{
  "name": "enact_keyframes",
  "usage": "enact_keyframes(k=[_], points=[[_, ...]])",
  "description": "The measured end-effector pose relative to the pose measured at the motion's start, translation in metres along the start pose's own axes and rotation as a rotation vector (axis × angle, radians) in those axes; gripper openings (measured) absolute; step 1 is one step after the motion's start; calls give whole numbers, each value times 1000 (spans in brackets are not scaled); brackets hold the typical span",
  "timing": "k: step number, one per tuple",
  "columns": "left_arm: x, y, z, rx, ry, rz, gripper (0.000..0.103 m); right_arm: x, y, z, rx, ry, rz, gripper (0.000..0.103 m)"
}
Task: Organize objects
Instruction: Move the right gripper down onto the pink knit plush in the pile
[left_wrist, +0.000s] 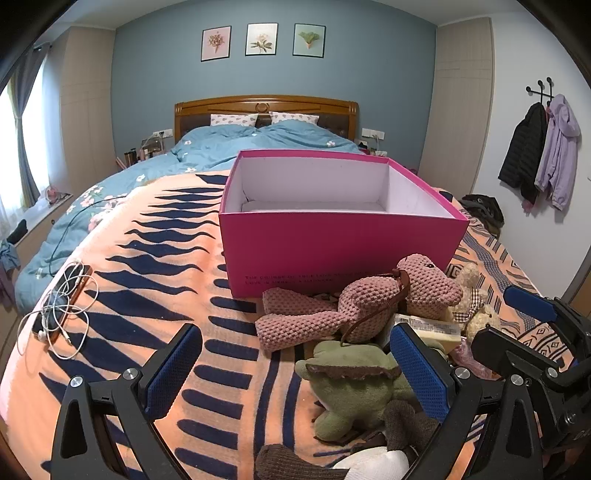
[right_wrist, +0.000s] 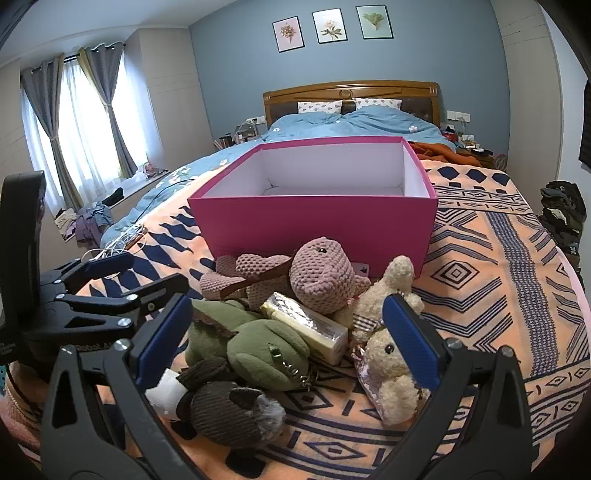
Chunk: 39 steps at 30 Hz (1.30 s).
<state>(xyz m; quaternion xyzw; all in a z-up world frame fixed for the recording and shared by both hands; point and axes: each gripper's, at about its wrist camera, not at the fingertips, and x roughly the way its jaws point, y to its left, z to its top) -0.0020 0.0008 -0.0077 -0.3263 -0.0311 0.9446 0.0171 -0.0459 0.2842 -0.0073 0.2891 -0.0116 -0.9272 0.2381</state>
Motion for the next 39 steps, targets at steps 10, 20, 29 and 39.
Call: enact_keyframes(k=[10, 20, 29, 39], points=[[3, 1, -1, -1, 7, -4, 103, 3, -2, 1, 4, 11, 8, 103], [13, 18, -3, -41, 40, -13, 103, 11, -9, -1, 36, 46, 45, 103], [24, 29, -7, -43, 77, -40, 103, 19, -20, -5, 57, 81, 55, 100], [45, 25, -2, -15, 127, -100, 103, 47, -29, 16, 47, 125, 64, 85]])
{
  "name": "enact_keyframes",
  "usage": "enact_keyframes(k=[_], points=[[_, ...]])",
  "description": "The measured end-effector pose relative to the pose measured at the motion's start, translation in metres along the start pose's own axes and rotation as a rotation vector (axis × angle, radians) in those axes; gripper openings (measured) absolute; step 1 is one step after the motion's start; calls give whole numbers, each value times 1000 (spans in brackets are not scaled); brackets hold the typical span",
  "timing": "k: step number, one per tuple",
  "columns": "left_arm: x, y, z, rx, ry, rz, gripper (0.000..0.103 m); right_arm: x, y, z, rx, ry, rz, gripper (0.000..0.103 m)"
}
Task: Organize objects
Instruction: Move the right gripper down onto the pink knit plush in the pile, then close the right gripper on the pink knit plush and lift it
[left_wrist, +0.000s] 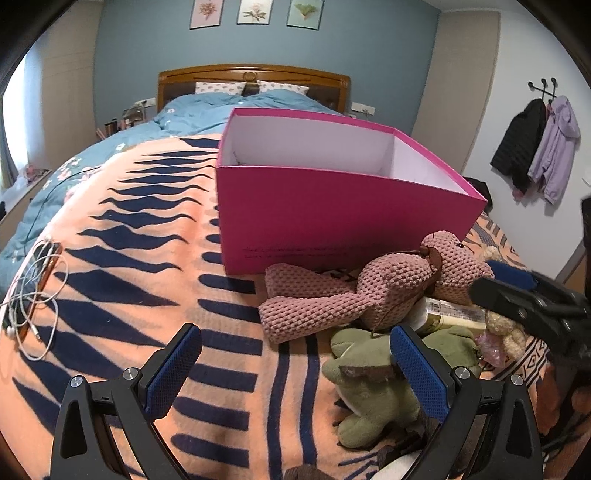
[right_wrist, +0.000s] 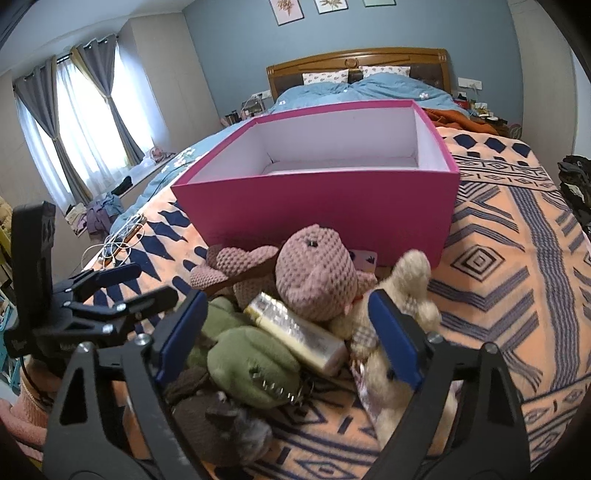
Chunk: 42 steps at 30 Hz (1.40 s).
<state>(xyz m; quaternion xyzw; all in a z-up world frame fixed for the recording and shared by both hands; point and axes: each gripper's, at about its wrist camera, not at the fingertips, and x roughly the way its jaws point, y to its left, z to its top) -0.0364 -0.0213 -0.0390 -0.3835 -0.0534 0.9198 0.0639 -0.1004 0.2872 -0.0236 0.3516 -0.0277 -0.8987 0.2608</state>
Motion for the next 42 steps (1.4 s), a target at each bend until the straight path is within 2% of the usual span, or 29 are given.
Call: enact_keyframes(k=[10, 12, 13, 20, 24, 26, 28, 30, 37, 42], points=[[16, -1, 4, 17, 52, -66, 103, 37, -15, 15, -7, 92, -22, 71], [20, 0, 5, 18, 60, -81, 103, 39, -17, 15, -12, 94, -18, 66], [20, 1, 5, 18, 64, -87, 103, 39, -18, 15, -15, 94, -14, 56], [20, -6, 8, 45, 75, -149, 102, 31, -21, 16, 16, 74, 27, 53], [16, -10, 12, 70, 65, -179, 97, 20, -18, 20, 23, 42, 62, 53], [14, -9, 13, 65, 67, -191, 92, 14, -16, 23, 25, 26, 75, 53], [14, -7, 15, 59, 82, -213, 74, 7, -13, 25, 23, 7, 80, 53], [11, -5, 17, 46, 87, -235, 71, 2, -11, 28, 20, -9, 88, 53], [-2, 0, 29, -3, 76, -292, 44, -13, -3, 39, 17, -57, 126, 53], [-19, -3, 50, 40, 21, -277, 43, -24, 5, 54, -14, -102, 135, 53]])
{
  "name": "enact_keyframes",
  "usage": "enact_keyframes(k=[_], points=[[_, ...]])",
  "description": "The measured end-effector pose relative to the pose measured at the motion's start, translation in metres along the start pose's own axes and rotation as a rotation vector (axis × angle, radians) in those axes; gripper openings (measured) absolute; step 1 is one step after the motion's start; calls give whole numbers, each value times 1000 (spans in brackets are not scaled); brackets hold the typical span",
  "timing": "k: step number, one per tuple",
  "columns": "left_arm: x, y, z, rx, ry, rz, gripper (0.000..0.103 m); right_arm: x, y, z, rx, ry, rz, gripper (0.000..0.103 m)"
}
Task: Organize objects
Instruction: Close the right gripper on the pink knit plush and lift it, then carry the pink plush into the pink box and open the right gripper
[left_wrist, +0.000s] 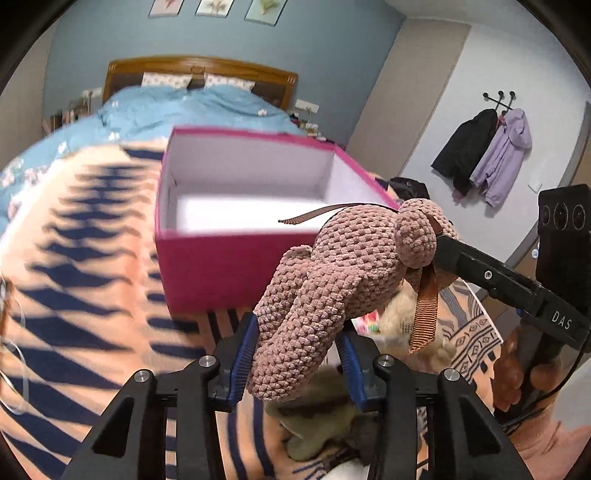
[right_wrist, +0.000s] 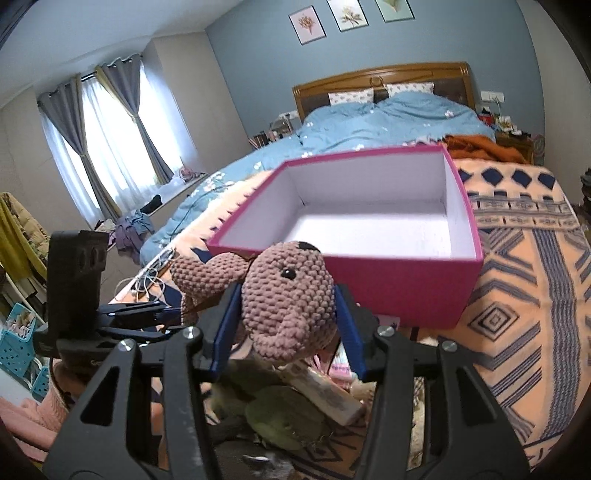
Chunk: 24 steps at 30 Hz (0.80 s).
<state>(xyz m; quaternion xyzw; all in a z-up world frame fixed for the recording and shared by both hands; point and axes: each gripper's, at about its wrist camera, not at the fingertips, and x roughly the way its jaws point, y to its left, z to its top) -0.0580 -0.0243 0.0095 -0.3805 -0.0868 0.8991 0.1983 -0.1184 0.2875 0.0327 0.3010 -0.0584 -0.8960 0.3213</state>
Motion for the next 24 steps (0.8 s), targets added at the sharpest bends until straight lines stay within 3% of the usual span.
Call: enact_keyframes(k=[11, 24], points=[[-9, 0, 57, 73, -59, 62, 42, 3, 1, 48, -20, -90, 15, 53], [32, 33, 80, 45, 19, 149, 42, 56, -19, 65, 34, -41, 14, 53]])
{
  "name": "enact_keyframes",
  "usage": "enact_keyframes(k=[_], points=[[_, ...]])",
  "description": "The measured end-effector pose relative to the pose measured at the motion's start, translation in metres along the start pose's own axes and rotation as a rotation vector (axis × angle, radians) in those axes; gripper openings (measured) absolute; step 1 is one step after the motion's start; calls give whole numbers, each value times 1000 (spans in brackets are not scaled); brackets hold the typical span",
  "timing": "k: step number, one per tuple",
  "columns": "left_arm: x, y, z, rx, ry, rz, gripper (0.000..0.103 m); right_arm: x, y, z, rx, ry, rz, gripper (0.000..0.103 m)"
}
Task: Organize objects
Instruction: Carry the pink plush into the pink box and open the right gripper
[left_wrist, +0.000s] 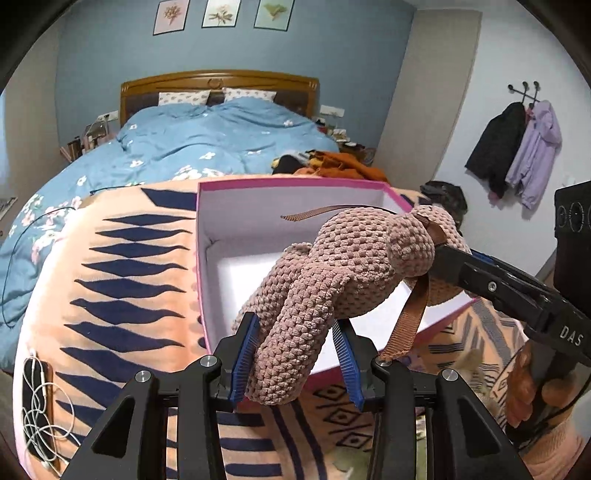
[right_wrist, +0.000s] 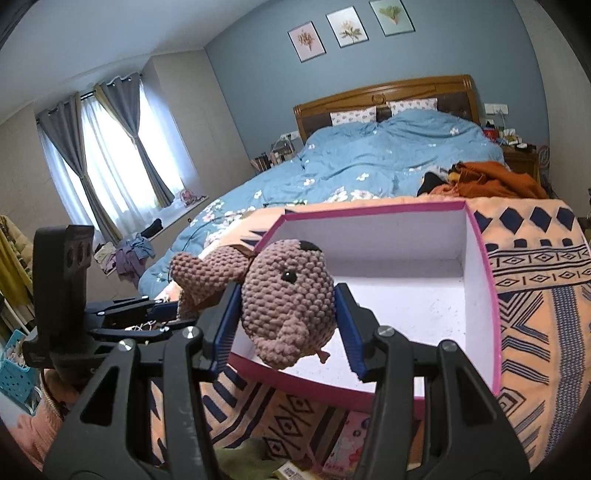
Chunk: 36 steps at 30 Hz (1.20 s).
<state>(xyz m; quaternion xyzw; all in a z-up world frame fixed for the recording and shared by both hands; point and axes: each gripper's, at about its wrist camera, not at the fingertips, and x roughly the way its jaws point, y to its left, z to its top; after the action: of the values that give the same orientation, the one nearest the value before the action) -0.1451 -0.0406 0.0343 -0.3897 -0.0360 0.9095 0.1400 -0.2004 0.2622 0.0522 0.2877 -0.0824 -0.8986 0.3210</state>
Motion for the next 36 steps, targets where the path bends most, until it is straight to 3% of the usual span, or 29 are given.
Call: enact_keyframes(k=[12, 24, 30, 33, 36], points=[[30, 5, 3, 17, 74, 59, 42, 35, -19, -9, 34, 103, -18, 53], [17, 4, 1, 34, 20, 111, 42, 78, -23, -17, 11, 251, -78, 54], [0, 7, -5, 13, -45, 67, 57, 76, -32, -19, 23, 243, -129, 54], [-11, 5, -10, 22, -80, 46, 57, 69, -36, -17, 34, 221, -137, 54], [-21, 3, -17, 31, -107, 32, 70, 62, -36, -16, 32, 208, -136, 54]])
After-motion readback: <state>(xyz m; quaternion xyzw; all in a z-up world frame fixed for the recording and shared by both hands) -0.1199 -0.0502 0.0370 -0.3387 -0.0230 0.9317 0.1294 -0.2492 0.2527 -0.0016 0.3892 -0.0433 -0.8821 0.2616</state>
